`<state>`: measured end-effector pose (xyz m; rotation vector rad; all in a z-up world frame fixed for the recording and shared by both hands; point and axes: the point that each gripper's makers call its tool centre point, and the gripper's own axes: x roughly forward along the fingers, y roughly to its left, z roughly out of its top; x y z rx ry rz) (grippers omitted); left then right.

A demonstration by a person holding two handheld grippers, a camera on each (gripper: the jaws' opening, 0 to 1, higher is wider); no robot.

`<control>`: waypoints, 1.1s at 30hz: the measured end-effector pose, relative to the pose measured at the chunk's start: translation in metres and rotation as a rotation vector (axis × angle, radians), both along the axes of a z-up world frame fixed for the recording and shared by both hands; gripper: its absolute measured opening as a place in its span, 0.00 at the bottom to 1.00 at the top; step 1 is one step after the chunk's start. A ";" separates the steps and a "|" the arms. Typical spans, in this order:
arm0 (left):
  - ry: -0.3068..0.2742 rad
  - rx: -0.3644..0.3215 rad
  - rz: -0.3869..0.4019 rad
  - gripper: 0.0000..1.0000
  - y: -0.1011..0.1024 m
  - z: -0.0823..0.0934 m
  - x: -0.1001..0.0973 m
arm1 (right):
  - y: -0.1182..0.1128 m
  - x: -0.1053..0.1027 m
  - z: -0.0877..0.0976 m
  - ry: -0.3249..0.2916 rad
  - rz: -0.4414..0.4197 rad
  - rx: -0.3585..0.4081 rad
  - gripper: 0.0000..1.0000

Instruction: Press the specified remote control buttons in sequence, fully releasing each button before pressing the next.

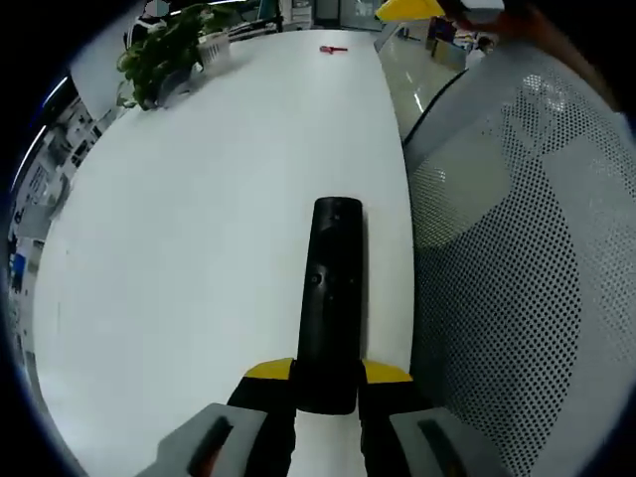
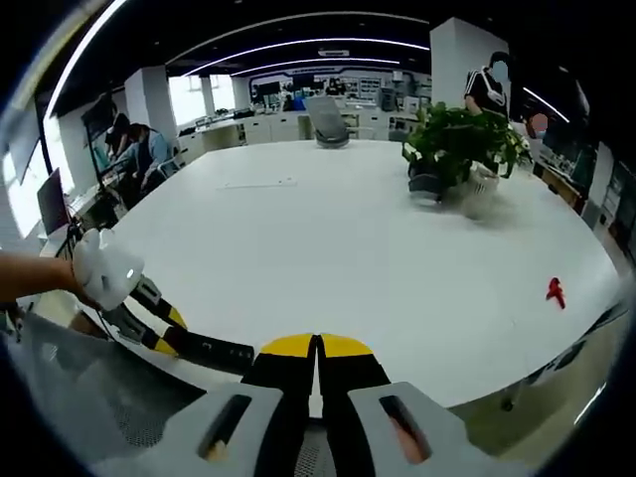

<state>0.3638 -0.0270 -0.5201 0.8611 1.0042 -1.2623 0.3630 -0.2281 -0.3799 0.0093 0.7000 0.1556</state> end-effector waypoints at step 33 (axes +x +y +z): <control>-0.038 -0.135 -0.040 0.24 0.002 0.002 -0.001 | 0.103 0.052 -0.067 0.455 0.225 0.229 0.00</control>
